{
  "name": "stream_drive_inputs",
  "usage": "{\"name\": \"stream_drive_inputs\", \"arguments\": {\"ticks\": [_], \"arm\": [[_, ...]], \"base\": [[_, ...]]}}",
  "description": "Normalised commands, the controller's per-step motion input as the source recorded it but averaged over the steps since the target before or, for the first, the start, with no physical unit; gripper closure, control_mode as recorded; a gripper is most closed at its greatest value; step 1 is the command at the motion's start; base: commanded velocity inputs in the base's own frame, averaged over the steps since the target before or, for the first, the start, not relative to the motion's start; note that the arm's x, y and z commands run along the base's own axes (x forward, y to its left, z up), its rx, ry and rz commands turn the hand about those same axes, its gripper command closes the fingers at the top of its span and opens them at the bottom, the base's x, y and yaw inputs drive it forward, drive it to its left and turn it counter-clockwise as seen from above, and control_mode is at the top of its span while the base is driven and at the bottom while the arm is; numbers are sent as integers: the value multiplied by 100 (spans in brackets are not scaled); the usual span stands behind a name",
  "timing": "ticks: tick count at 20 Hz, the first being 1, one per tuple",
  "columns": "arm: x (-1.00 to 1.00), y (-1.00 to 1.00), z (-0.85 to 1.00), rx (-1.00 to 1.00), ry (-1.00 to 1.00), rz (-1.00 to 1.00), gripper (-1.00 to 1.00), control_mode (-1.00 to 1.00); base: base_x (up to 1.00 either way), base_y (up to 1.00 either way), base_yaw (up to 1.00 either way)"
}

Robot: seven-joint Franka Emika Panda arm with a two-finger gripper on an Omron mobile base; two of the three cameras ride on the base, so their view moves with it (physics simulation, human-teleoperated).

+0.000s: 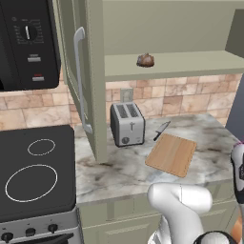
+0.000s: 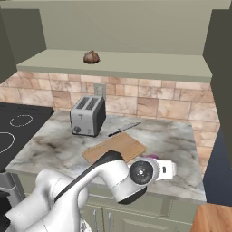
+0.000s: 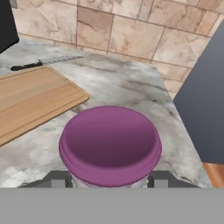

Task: Pick the bread, place it on the cutting board, pick the jam, place it on the counter, and close the cabinet.

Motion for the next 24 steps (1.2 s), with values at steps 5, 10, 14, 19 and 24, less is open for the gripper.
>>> {"name": "stream_drive_inputs", "arguments": {"ticks": [5, 10, 14, 19, 24], "arm": [[43, -6, -30, 0, 0, -1, 100, -100], [33, -10, -31, 2, 0, 0, 100, -100], [28, -15, -28, 4, 0, 0, 100, -100], [24, -15, -27, 4, 0, 0, 100, -100], [18, -12, -19, 3, 0, 0, 100, -100]], "base": [[0, 0, 0], [0, 0, 0], [0, 0, 0], [0, 0, 0], [0, 0, 0]]}}
